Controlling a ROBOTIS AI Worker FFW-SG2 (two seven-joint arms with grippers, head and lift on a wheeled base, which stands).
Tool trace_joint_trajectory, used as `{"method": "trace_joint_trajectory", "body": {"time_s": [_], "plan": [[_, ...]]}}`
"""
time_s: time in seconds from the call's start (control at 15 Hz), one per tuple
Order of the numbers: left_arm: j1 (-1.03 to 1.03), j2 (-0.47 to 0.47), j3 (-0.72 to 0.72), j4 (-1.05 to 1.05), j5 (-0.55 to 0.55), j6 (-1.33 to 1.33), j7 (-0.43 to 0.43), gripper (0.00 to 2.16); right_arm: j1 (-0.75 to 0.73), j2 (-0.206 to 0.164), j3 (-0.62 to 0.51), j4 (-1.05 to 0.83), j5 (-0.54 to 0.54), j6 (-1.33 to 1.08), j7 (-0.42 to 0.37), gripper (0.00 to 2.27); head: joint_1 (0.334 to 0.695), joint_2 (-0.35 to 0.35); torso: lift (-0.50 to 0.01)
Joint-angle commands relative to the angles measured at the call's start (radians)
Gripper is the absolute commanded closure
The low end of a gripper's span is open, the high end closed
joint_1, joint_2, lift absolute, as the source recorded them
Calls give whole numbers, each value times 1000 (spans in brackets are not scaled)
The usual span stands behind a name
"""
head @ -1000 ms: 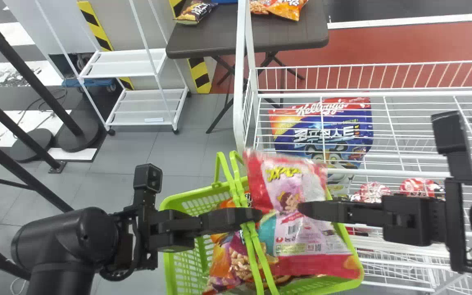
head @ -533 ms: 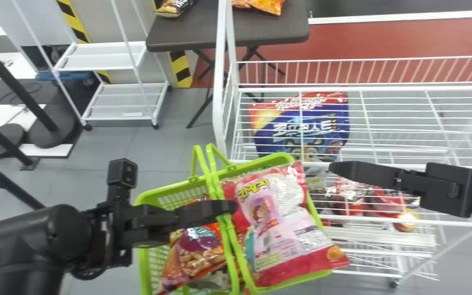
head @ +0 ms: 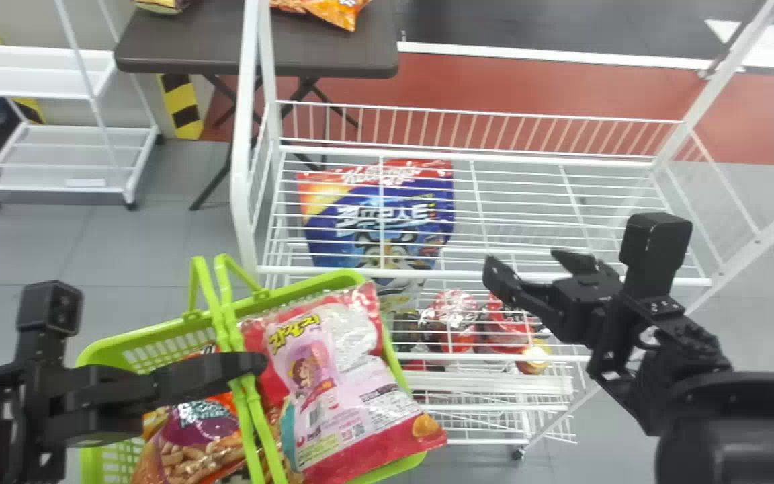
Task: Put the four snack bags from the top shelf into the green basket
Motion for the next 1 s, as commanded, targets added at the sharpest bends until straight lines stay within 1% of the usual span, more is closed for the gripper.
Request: {"method": "trace_joint_trajectory", "body": {"time_s": [0.0,0.33,0.47,0.93], "plan": [[8,4,3,10,0,0,-11,2148,26,1,-11,79,5,-305,-14,36,695,-126,0],[11,7,5,24,-3,0,-11,2148,64,1,-55,177,-5,-504,-24,39,695,-163,0],[11,7,5,24,-5,0,-11,2148,78,1,-60,188,-8,-520,-24,39,695,-187,0],[15,12,1,21,-5,3,-11,2148,101,21,-74,182,-24,-541,-26,56,695,-211,0]]}}
